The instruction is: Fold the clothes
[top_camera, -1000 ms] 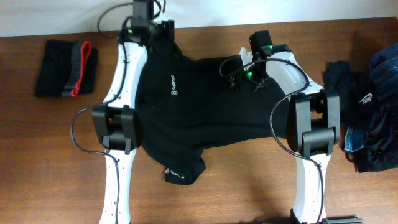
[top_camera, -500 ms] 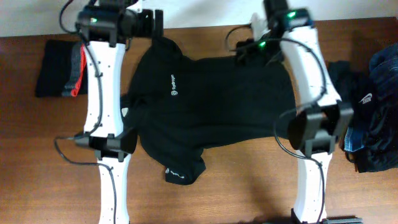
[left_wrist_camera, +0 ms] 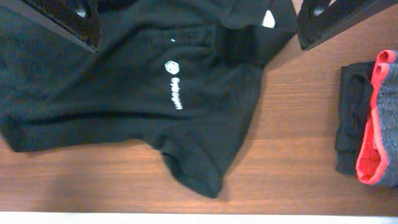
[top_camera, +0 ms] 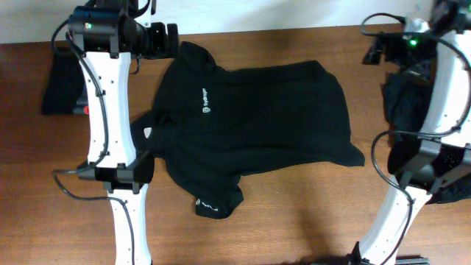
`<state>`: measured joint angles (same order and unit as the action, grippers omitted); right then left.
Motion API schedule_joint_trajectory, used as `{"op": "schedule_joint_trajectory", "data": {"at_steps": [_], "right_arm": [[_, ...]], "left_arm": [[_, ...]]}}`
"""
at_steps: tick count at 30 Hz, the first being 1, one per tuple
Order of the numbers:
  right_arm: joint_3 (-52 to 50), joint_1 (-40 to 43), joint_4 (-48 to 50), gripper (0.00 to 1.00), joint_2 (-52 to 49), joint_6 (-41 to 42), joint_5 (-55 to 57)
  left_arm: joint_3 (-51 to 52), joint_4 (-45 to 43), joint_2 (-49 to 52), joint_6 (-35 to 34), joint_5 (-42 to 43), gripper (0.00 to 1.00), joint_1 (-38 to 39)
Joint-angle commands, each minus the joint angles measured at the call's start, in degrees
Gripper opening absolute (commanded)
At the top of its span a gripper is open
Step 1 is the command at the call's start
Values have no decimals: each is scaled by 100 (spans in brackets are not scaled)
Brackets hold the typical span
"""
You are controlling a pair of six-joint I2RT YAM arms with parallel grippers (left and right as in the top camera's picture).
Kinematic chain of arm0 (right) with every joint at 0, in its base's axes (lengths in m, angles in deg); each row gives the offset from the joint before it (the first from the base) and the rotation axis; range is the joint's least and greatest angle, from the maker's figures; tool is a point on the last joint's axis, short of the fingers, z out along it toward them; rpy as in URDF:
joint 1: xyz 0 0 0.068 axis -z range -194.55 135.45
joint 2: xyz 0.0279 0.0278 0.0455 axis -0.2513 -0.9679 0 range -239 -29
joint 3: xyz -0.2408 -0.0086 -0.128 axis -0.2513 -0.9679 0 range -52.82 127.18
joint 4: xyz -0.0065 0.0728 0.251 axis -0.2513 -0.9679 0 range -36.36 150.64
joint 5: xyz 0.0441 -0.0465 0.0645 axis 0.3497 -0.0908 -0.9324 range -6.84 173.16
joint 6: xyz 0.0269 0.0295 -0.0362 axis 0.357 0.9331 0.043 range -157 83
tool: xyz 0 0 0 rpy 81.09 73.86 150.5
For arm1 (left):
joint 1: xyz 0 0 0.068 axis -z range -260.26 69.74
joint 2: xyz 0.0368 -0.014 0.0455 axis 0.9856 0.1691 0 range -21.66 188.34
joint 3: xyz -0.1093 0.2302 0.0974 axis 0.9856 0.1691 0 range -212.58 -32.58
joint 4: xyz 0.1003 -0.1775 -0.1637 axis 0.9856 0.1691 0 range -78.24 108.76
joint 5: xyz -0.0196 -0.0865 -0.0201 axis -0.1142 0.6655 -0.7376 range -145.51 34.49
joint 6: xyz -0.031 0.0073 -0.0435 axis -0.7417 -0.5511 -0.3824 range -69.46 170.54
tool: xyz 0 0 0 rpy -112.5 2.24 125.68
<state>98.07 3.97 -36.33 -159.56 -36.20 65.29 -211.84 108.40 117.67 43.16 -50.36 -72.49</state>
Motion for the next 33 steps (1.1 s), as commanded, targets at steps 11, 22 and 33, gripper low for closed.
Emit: {"op": "schedule_joint_trajectory", "data": {"at_steps": [11, 22, 33], "right_arm": [[-2538, 229, -37, 99, 2643, 15, 509], [-5101, 254, 557, 99, 4393, 203, 743], [-7768, 289, 2190, 99, 5106, 271, 577]], "left_arm": [[3427, 7, -2863, -96, -155, 100, 549], [8644, -1650, -4743, -1113, -940, 99, 546], [12028, -4330, -5672, -1425, 72, 99, 549]]}}
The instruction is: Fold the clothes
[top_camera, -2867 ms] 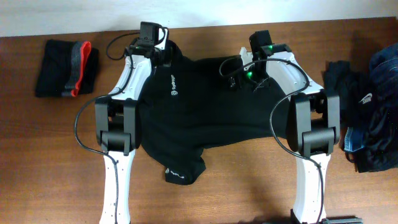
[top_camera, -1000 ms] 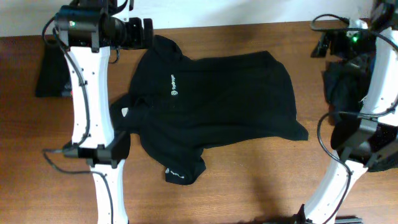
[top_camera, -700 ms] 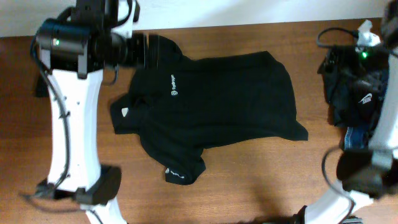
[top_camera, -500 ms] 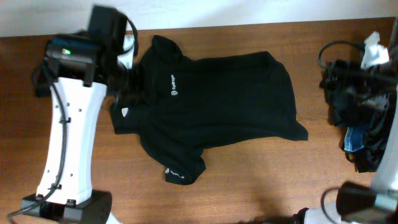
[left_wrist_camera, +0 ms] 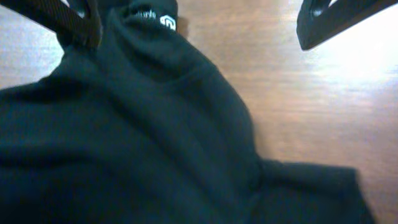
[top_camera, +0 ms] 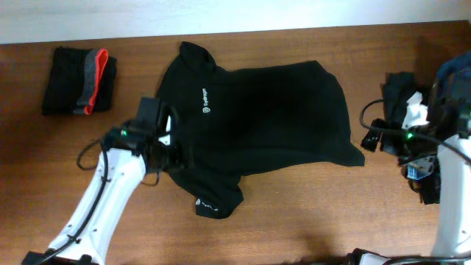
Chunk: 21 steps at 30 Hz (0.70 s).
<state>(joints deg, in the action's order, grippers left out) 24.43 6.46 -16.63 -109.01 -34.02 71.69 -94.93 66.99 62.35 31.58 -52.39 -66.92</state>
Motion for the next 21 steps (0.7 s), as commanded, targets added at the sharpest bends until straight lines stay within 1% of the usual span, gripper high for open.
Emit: {"op": "schedule_joint_trajectory", "data": {"at_steps": [1, 7, 10, 12, 17, 21], "right_arm": [[-577, 39, 378, 99, 46, 52, -142], [-1484, 39, 1342, 99, 46, 232, -529], [-1884, 46, 1834, 99, 46, 542, -503], [-2076, 44, 2076, 99, 35, 610, -505], [-2319, 44, 2363, 99, -90, 658, -529], [-2371, 44, 2476, 99, -354, 704, -553]], "left_arm": [[461, -289, -138, -299, 273, 99, 2], [977, -767, -138, -415, 269, 99, 125], [1213, -1093, -138, -667, 271, 100, 195], [1364, -1314, -138, -739, 273, 99, 258], [1674, -1777, -138, -739, 273, 99, 393], [1733, -1867, -138, -813, 280, 99, 413]]}}
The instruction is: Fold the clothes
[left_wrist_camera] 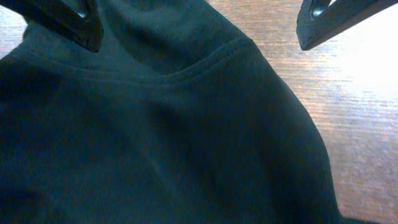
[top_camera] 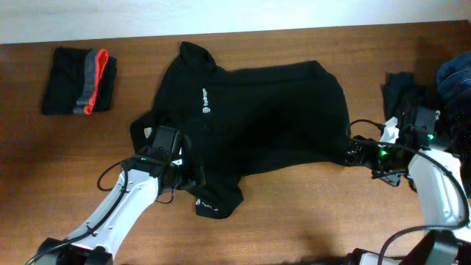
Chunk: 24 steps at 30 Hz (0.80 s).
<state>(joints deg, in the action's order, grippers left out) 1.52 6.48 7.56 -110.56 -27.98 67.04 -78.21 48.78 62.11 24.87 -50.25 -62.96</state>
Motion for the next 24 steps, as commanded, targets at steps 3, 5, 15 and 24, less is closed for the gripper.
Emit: {"op": "schedule_joint_trajectory", "data": {"at_steps": [3, 5, 15, 24], "right_arm": [[-81, 42, 175, 98, -492, 98, -146], [-81, 42, 247, 99, -695, 98, -146], [-83, 42, 791, 99, -1309, 90, -122], [-85, 42, 1202, 99, -1698, 87, -149]], "left_arm": [[61, -66, -114, -173, 59, 99, 17], [61, -66, -114, -173, 59, 99, 17], [61, -63, -114, -173, 55, 99, 17], [61, -63, -114, -170, 55, 99, 17]]}}
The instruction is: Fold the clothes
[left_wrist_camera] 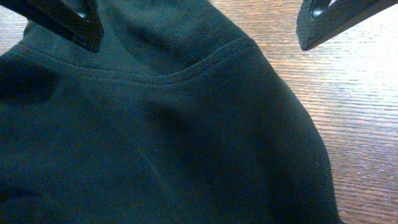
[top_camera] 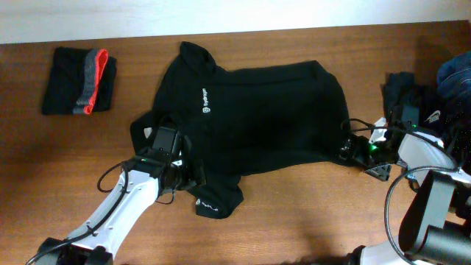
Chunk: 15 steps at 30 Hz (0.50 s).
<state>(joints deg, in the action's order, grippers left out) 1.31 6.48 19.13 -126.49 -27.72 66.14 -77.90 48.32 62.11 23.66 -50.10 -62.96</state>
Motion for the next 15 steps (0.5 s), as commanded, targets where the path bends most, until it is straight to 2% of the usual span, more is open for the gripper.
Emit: {"op": "schedule_joint_trajectory", "data": {"at_steps": [1, 9, 15], "right_arm": [[-63, 42, 85, 99, -125, 61, -59], [-63, 37, 348, 99, -127, -299, -791], [-63, 37, 501, 99, -127, -334, -876]], "left_arm": [[31, -20, -114, -50, 39, 99, 17], [31, -61, -114, -52, 39, 99, 17], [31, -59, -114, -52, 39, 99, 17]]}}
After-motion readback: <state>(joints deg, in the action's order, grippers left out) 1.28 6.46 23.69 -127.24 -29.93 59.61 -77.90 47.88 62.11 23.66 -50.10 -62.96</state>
